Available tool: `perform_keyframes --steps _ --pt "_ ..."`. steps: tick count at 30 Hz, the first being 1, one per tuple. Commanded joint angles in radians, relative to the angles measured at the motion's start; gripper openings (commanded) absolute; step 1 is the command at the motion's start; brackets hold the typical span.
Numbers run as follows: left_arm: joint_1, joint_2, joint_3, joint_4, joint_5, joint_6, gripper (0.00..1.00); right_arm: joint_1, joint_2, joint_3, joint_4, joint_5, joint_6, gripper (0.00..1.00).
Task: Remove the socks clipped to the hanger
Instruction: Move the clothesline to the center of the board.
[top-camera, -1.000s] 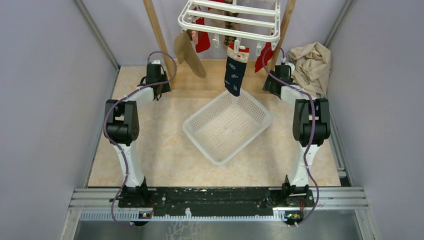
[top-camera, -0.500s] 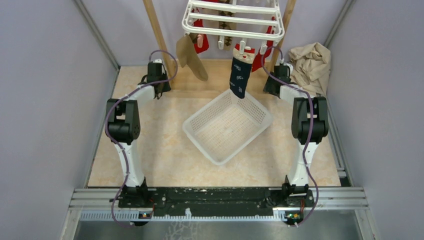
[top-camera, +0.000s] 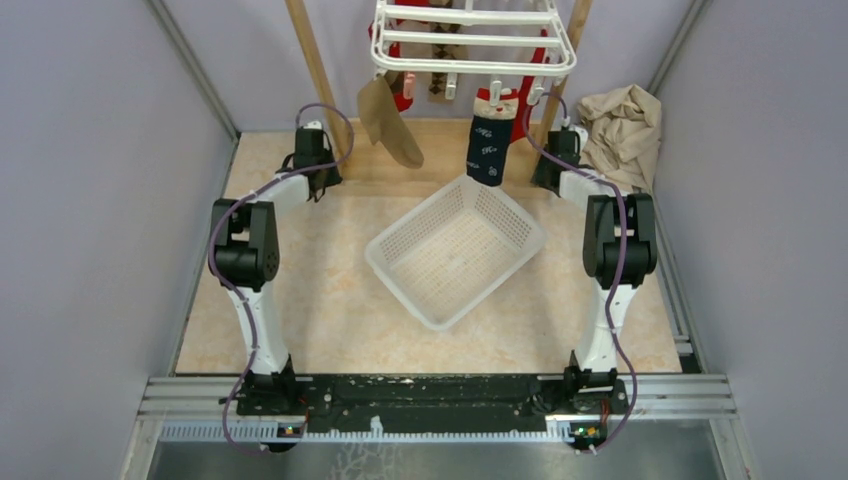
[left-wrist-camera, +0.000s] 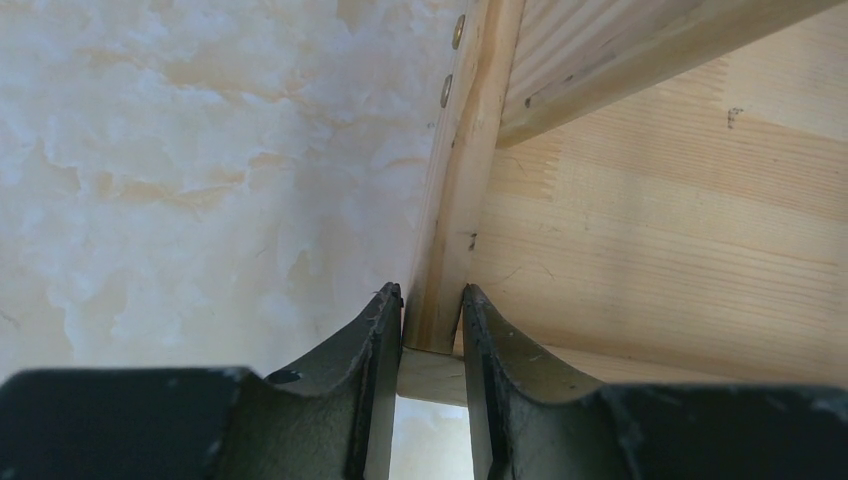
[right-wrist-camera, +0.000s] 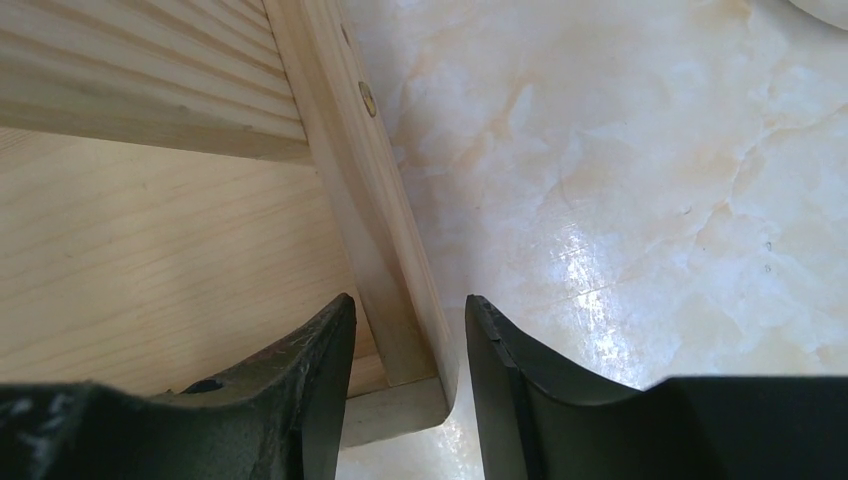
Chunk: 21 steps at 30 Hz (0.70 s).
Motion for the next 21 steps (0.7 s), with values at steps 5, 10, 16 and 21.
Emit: perform_keyframes --steps 5,10,16,21 --pt "0.009 -0.086 -0.108 -0.092 -0.032 -0.024 0.33 -0.005 -0.067 -0.049 -0.069 0.024 0.002 0.44" --pt "0.009 -0.130 -0.142 -0.110 -0.029 -0.036 0.33 -0.005 -0.096 -0.085 -0.068 0.018 0.002 0.42" --pt "0.001 -0.187 -0.182 -0.126 -0.031 -0.047 0.32 -0.005 -0.149 -0.145 -0.065 0.009 0.011 0.41" --pt "-0.008 -0.242 -0.235 -0.134 -0.028 -0.064 0.32 -0.005 -0.209 -0.212 -0.066 0.005 0.014 0.41"
